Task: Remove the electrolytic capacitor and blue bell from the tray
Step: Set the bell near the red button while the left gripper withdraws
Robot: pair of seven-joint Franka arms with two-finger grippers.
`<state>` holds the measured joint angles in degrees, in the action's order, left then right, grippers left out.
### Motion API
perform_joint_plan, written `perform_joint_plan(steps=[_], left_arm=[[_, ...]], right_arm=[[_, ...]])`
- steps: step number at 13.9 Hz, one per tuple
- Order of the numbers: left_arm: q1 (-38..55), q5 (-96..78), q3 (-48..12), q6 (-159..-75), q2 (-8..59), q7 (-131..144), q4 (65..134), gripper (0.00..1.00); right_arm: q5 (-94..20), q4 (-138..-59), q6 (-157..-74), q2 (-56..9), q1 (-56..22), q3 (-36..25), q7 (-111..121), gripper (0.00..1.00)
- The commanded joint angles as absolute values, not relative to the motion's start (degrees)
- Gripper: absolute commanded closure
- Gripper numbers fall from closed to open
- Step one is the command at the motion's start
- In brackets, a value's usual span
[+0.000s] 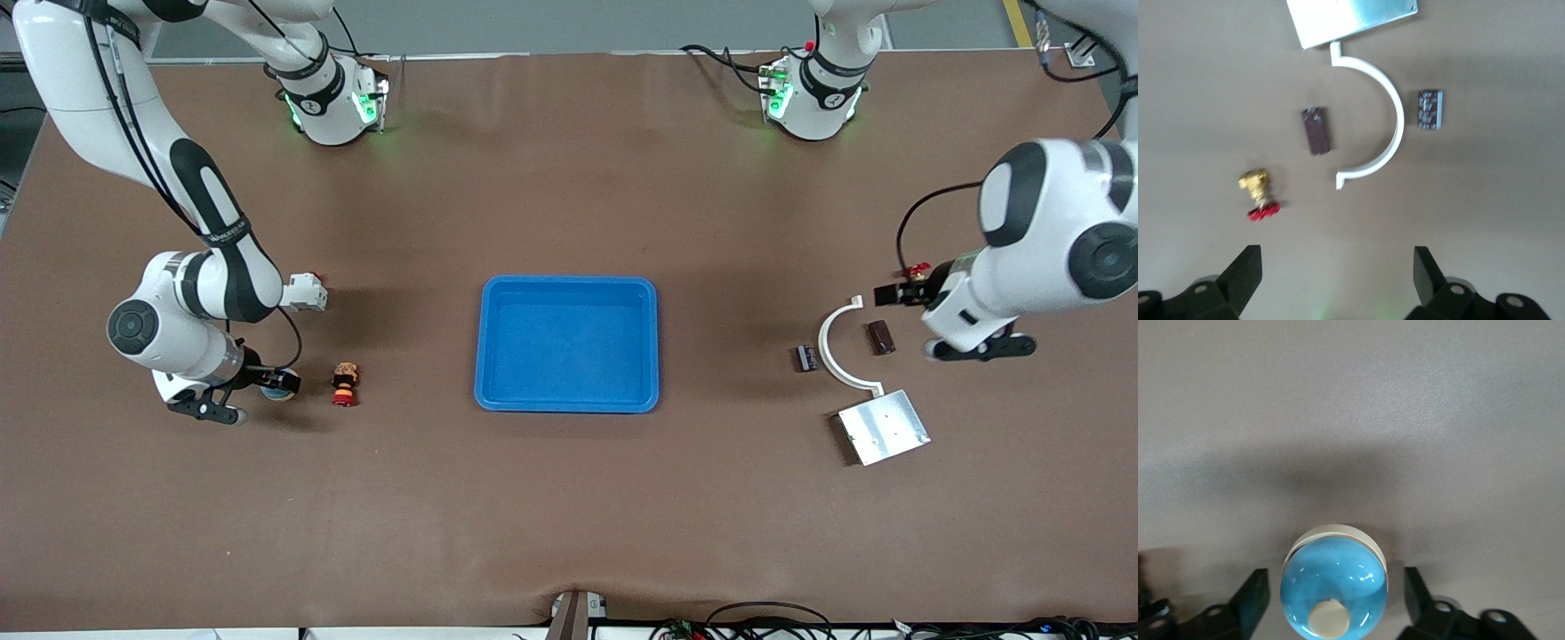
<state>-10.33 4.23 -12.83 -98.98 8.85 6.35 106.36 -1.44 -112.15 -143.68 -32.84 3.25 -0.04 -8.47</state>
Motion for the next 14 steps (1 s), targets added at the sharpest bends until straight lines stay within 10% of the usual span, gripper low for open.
perform_joint_plan(steps=[1,7,14], left_arm=[[-12.56,2.37,-13.54,-95.47,2.04,2.04,109.25,0.0],[-15.12,0.35,-13.09,-86.59,-7.38,-0.53,106.19,0.0],[-13.63,1.32,-15.37,-79.19,-3.69,-0.18,90.27,0.0]], right_arm=[[-2.29,-110.74,-143.44,-33.66,4.13,0.79,-7.47,0.0],[-2.29,-110.13,-142.47,-32.35,3.96,0.79,-7.29,0.0],[-1.41,-101.17,-124.29,-29.19,3.95,0.7,-7.03,0.0]])
